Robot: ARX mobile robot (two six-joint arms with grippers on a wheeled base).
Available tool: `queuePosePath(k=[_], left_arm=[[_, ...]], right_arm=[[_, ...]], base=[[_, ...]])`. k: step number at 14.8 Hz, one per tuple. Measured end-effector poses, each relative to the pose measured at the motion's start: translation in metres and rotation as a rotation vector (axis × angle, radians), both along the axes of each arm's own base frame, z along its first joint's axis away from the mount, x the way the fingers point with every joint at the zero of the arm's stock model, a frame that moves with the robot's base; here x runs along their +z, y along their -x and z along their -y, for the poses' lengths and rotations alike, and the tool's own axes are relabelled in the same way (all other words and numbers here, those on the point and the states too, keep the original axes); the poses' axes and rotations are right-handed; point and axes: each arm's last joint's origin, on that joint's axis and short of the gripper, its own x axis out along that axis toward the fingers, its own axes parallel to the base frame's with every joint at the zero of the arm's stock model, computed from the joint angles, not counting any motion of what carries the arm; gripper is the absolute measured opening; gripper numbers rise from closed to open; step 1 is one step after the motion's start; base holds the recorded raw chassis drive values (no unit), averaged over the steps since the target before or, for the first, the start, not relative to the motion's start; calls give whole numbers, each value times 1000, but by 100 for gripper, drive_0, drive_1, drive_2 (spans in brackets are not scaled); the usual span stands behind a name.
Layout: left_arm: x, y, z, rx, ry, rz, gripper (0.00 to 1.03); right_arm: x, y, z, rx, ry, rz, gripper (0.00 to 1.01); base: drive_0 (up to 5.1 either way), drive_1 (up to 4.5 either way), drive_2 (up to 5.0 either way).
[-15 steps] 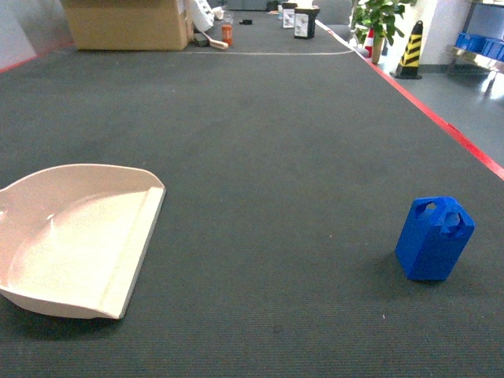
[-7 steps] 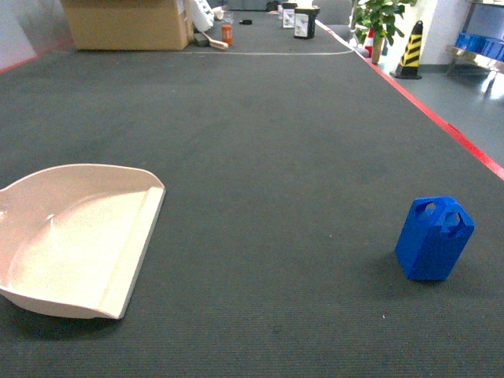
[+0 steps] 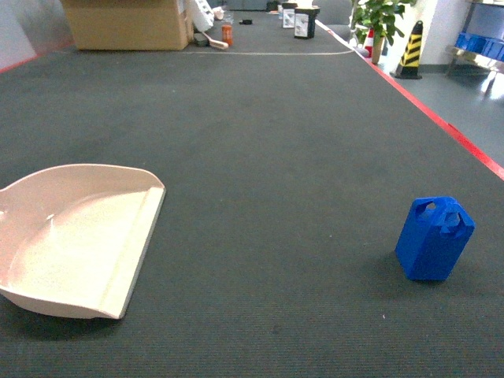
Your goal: Place part in tray to right shelf
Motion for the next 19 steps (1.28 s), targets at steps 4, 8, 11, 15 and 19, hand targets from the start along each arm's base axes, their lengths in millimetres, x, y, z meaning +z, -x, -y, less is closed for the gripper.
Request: queuePosePath(k=[4,8,11,15,19], left_arm=[[0,0,0,0,0,0,98],[0,0,0,0,0,0,98],[0,0,0,0,0,0,98],[0,0,0,0,0,0,98],[0,0,0,0,0,0,98]], right_arm=[[0,0,0,0,0,0,98],[0,0,0,0,0,0,98],[0,0,0,0,0,0,98],[0,0,0,0,0,0,98],[0,0,0,0,0,0,98]], base=[[0,0,0],[0,0,0],[0,0,0],[0,0,0],[0,0,0]])
